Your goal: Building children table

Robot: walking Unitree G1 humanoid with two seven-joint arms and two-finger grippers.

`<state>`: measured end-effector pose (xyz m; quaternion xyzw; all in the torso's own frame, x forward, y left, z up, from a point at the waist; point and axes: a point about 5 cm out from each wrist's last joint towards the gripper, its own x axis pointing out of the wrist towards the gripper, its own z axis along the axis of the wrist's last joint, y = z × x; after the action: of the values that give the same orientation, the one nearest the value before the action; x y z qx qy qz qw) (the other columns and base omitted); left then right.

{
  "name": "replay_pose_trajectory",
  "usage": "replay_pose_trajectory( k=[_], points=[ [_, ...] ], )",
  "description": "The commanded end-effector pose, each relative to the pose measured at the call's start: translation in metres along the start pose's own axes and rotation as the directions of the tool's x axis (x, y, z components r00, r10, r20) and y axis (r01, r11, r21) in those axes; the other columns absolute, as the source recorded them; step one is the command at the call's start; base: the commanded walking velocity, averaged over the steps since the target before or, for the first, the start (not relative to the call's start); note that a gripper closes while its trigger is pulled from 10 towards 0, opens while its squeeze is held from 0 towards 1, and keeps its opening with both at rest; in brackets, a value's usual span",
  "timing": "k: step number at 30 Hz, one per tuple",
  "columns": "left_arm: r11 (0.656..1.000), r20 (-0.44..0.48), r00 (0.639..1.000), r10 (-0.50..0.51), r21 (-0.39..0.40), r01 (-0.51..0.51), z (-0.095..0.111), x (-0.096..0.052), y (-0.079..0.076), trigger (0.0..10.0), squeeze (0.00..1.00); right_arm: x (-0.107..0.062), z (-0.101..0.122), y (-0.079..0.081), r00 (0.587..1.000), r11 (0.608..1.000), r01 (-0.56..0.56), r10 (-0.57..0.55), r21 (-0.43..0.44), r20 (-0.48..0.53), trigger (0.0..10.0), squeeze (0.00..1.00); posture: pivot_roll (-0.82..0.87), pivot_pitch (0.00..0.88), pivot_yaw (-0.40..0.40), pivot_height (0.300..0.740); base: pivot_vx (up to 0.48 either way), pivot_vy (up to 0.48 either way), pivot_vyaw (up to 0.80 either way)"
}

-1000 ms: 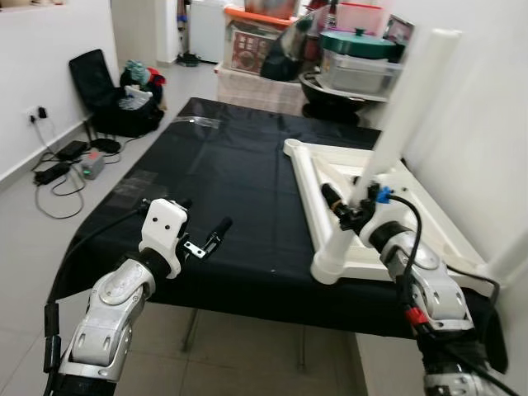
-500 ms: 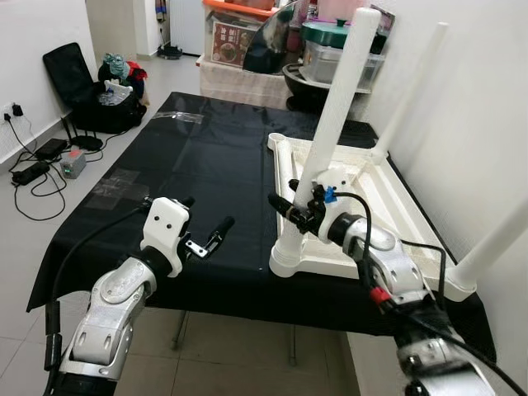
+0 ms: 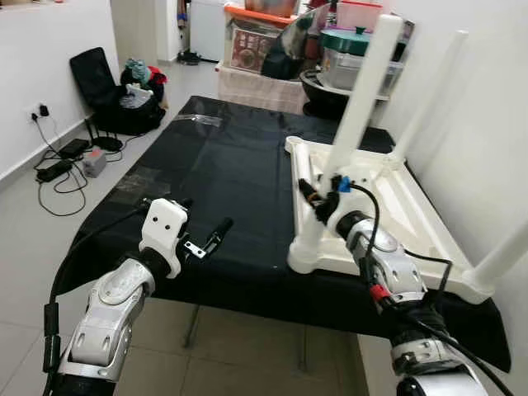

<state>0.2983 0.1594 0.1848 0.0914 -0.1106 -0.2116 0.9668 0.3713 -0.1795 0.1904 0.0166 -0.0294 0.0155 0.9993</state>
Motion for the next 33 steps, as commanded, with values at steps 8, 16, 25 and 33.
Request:
replay_pose_trajectory(
  k=[8, 16, 25, 33],
  points=[
    [0.999, -0.004, 0.999, -0.034, -0.015, 0.034, -0.001, 0.004, -0.009, 10.0, 0.0, -0.033, -0.003, -0.031, 0.86, 0.858, 0.509, -0.509, 0.069, -0.017, 0.0, 0.0, 0.1, 0.0, -0.132, 0.74, 0.0, 0.0, 0.0],
    [0.999, -0.003, 1.0, -0.031, -0.01, 0.031, -0.001, 0.005, -0.006, 10.0, 0.0, -0.025, -0.007, -0.004, 0.916, 0.903, 0.402, -0.397, 0.155, -0.063, 10.0, 0.0, 0.11, 0.0, -0.139, 0.74, 0.0, 0.0, 0.0],
    [0.999, 0.001, 1.0, -0.03, -0.011, 0.03, -0.001, 0.003, -0.006, 10.0, 0.0, -0.019, 0.033, -0.005, 0.968, 0.962, 0.166, -0.201, 0.218, 0.152, 10.0, 0.0, 0.12, 0.0, -0.144, 0.74, 0.0, 0.0, 0.0],
    [0.999, 0.006, 0.999, -0.035, -0.006, 0.035, 0.001, 0.005, -0.004, 10.0, 0.0, -0.031, 0.047, 0.035, 0.871, 0.886, -0.462, 0.445, 0.036, 0.207, 10.0, 0.0, 0.11, 0.0, -0.142, 0.74, 0.0, 0.0, 0.0]
  ],
)
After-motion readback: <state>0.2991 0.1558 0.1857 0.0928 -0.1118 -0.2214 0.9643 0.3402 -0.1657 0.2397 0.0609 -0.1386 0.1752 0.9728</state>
